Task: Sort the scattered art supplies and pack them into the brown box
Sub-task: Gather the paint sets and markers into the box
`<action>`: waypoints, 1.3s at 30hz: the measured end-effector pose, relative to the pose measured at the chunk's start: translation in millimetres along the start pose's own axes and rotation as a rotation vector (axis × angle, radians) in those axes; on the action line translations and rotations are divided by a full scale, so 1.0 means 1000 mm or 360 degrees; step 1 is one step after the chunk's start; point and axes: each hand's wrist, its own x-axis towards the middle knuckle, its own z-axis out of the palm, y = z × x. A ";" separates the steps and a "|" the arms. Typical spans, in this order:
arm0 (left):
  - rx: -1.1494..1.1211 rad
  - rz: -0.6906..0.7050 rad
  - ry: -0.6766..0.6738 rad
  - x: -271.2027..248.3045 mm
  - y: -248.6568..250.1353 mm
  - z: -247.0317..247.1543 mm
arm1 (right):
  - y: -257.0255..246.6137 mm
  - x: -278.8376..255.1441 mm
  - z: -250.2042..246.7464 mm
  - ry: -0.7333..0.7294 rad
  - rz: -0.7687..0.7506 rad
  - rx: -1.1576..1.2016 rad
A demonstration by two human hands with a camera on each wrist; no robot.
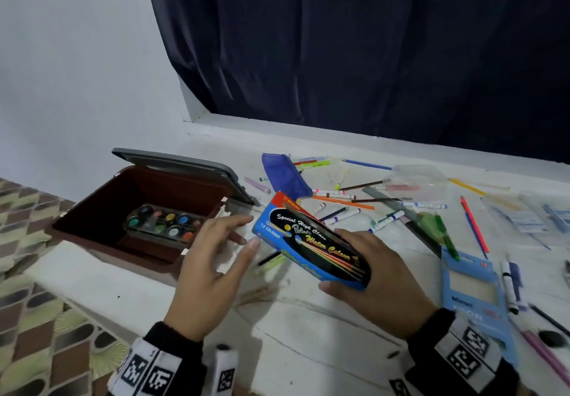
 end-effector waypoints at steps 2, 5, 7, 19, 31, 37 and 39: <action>-0.0079 0.0047 0.0122 0.011 -0.009 -0.020 | -0.019 0.008 0.007 0.0035 -0.0100 0.0014; -0.0164 0.0068 0.0267 0.028 -0.028 -0.053 | -0.047 0.028 0.029 0.0072 -0.0166 0.0048; -0.0187 0.0072 0.0296 0.039 -0.045 -0.077 | -0.068 0.046 0.049 0.0078 -0.0188 0.0038; 0.0242 0.0077 -0.0398 0.104 -0.184 -0.217 | -0.164 0.149 0.164 -0.0315 -0.0149 -0.0412; 0.0389 0.0175 -0.0690 0.110 -0.211 -0.225 | -0.184 0.175 0.201 -0.0767 0.0080 -0.0469; 0.0373 0.0127 -0.0687 0.110 -0.212 -0.226 | -0.185 0.180 0.212 -0.0889 0.0078 -0.0803; 0.0378 0.0125 -0.0702 0.110 -0.213 -0.226 | -0.185 0.176 0.219 -0.0868 0.0038 -0.0931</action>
